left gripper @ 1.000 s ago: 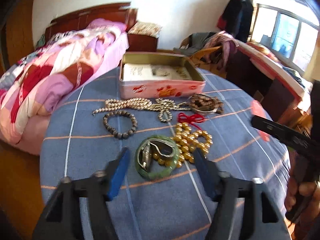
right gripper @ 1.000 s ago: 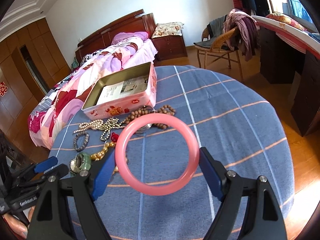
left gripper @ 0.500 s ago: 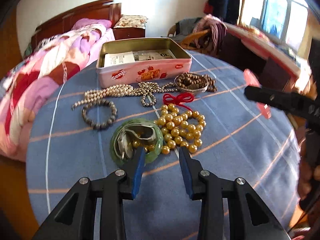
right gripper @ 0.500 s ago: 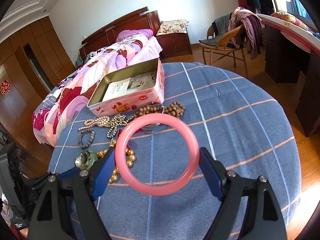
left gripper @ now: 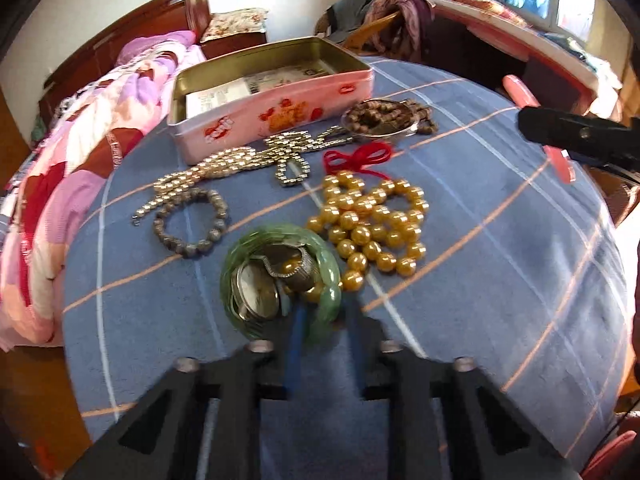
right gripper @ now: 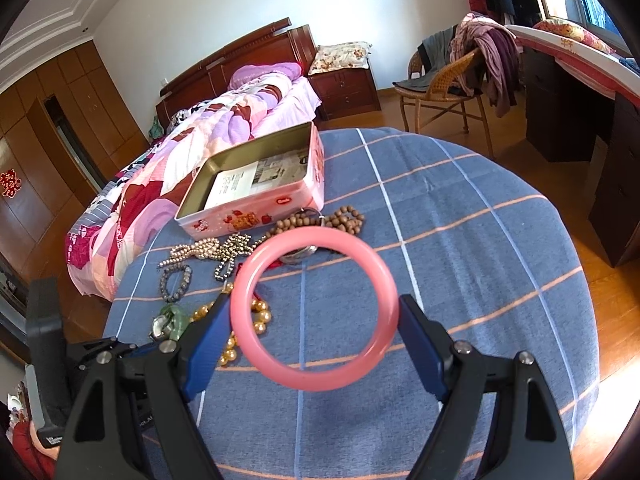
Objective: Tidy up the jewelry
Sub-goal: 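Lower the green bangle into the tin with the left tool while the right tool drops the pink bangle in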
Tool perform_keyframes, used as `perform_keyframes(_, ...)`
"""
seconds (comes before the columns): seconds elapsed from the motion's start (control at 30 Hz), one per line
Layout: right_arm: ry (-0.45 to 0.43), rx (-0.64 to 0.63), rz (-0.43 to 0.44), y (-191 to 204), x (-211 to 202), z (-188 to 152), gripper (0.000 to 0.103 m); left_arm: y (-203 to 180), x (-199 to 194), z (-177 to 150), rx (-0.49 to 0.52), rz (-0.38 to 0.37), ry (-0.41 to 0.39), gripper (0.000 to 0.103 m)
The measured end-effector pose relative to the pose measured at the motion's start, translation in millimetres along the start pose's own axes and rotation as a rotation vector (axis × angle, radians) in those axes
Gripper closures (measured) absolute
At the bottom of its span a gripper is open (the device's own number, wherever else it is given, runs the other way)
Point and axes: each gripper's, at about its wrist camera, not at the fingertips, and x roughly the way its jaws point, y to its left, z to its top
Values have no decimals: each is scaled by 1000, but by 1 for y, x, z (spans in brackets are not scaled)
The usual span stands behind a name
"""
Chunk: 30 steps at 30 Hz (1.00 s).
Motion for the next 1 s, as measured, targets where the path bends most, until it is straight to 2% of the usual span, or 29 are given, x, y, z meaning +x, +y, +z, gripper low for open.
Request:
perform_keyframes(0.1, -6, -4, 0, 1, -3, 0, 19, 7, -9, -1, -57, -30, -31, 97)
perform_keyframes(0.23, -22, -6, -7, 1, -7, 1, 19, 23, -46, 0, -154, -182, -150, 97)
perform_keyframes(0.37, -15, 10, 7, 1, -5, 1, 19, 37, -74, 1, -224, -299, -247, 97)
perform_keyframes(0.53, -17, -17, 11, 10, -8, -2, 19, 55, -95, 4, -320, -298, -337, 97)
perform_keyframes(0.7, -41, -36, 4, 14, -13, 2, 19, 60, -99, 5, -348, -212, -360, 97)
perform_keyframes(0.77, -47, -43, 5, 16, -12, 7, 19, 62, -99, 7, -358, -204, -377, 97)
perform_keyframes(0.87, -65, -58, 6, 22, -9, 20, 19, 70, -102, 18, -371, -210, -422, 97)
perform_keyframes(1.0, -112, -90, 10, 33, -1, 45, 19, 78, -106, 51, -360, -212, -497, 97)
